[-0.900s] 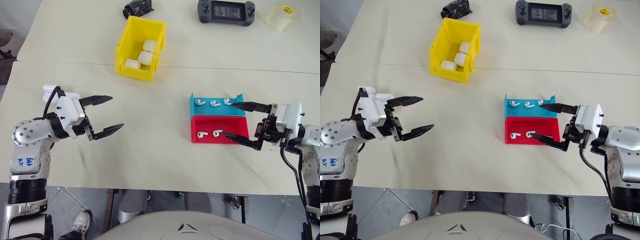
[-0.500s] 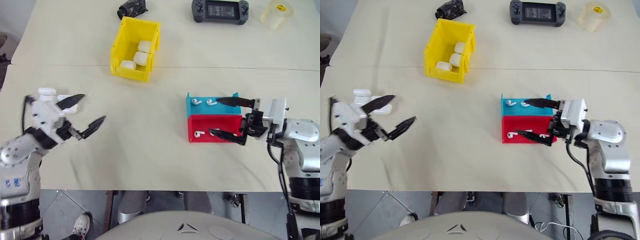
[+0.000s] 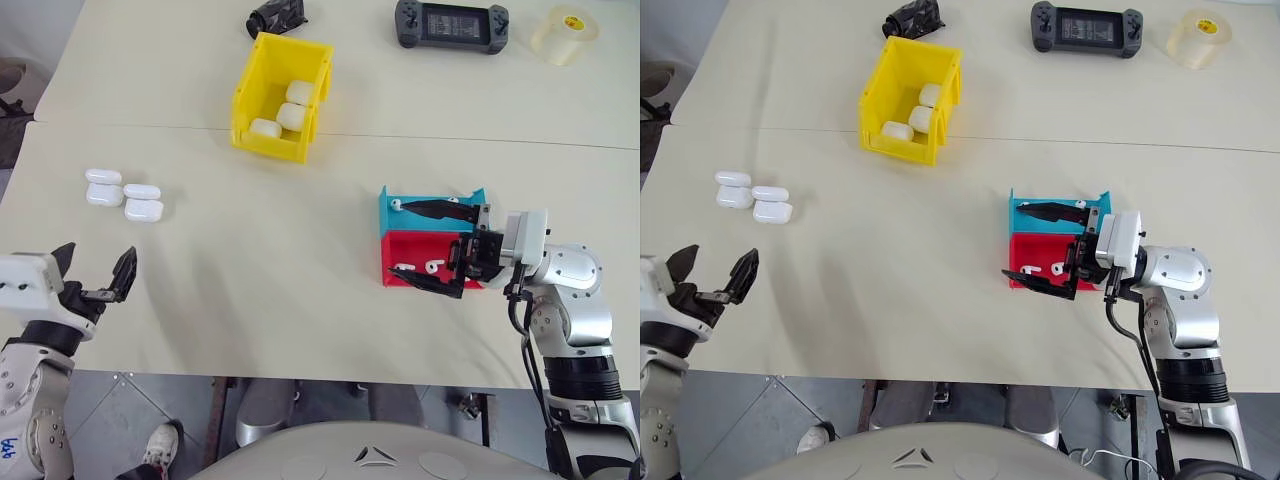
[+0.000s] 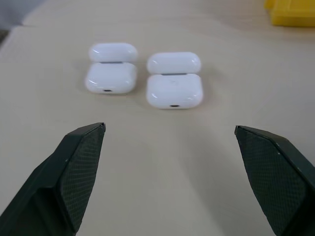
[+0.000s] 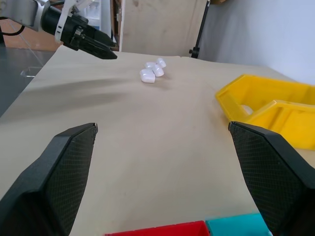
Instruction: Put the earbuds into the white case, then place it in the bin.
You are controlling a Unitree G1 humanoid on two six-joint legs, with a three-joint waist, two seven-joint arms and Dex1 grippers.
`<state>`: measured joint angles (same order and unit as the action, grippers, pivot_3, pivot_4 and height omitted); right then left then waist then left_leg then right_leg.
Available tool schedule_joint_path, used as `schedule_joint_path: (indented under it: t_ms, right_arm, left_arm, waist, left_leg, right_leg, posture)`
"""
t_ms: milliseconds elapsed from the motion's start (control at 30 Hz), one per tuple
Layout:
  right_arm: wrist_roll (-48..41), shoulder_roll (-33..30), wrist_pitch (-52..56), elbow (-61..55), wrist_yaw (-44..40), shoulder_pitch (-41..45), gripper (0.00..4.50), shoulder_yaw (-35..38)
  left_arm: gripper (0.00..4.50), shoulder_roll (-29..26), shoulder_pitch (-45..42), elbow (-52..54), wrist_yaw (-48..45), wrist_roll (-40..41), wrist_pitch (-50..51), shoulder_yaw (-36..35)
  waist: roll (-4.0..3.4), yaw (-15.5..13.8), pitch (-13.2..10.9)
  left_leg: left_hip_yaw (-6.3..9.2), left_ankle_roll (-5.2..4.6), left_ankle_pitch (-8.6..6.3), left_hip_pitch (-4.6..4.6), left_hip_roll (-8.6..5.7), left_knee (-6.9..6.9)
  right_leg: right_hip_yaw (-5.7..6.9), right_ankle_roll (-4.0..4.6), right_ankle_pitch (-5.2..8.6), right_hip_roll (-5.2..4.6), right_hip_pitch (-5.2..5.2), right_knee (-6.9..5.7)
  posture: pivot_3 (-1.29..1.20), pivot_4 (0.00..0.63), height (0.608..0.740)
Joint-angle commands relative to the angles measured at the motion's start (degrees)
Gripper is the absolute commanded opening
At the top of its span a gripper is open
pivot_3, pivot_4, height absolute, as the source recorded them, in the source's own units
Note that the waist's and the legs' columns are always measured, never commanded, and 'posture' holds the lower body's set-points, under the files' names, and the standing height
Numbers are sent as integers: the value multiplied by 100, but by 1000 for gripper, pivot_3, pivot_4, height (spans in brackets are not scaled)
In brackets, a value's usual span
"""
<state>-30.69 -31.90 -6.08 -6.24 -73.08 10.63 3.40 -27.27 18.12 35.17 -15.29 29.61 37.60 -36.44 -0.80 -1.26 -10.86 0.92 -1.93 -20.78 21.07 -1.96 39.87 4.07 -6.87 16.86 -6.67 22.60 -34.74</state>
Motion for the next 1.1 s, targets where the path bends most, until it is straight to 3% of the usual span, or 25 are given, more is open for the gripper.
schedule_joint_path:
  t_ms: [33,200,467,633,933,1100]
  right_arm:
    - [-114,-97,29,8,-129,70,4500,55]
    - [-203,-128,279,-99,-206,90,4500,-53]
    - [-209,-100,466,-410,-102,63,4500,-151]
    - [-236,-106,564,-705,39,-52,4500,-131]
    - [-192,-47,554,-952,312,-226,4500,-155]
    - [-140,38,507,-929,388,-154,4500,-232]
  left_arm:
    - [4479,-460,-372,288,288,411,1146,-87]
    - [4479,-1536,-1898,-149,760,480,3411,423]
    - [4479,-1838,-3947,-1309,897,173,5387,1308]
    - [4479,-1876,-4605,-2070,977,-142,5485,1635]
    - [4479,-1976,-4867,-2363,703,-290,5490,2051]
    - [4479,-2386,-4924,-2619,213,-303,5256,2635]
  waist:
    - [0,1,0]
    - [1,-7,1]
    - [0,48,0]
    - [2,52,0]
    - [2,44,0]
    - [3,46,-1]
  left_leg:
    - [0,0,0,-2,0,0]
    - [10,1,1,0,-4,8]
    - [6,2,1,2,-17,-1]
    - [6,8,4,2,-18,0]
    - [5,10,5,2,-20,2]
    - [5,12,7,2,-18,4]
  right_leg:
    - [0,0,0,0,0,-4]
    - [0,3,2,4,0,-29]
    - [-11,5,3,17,25,-71]
    - [-10,6,4,21,26,-74]
    - [-11,5,4,18,26,-76]
    - [-12,5,4,17,26,-77]
  posture:
    - [0,150,740]
    - [0,150,740]
    - [0,150,740]
    - [0,150,740]
    - [0,150,740]
    - [0,150,740]
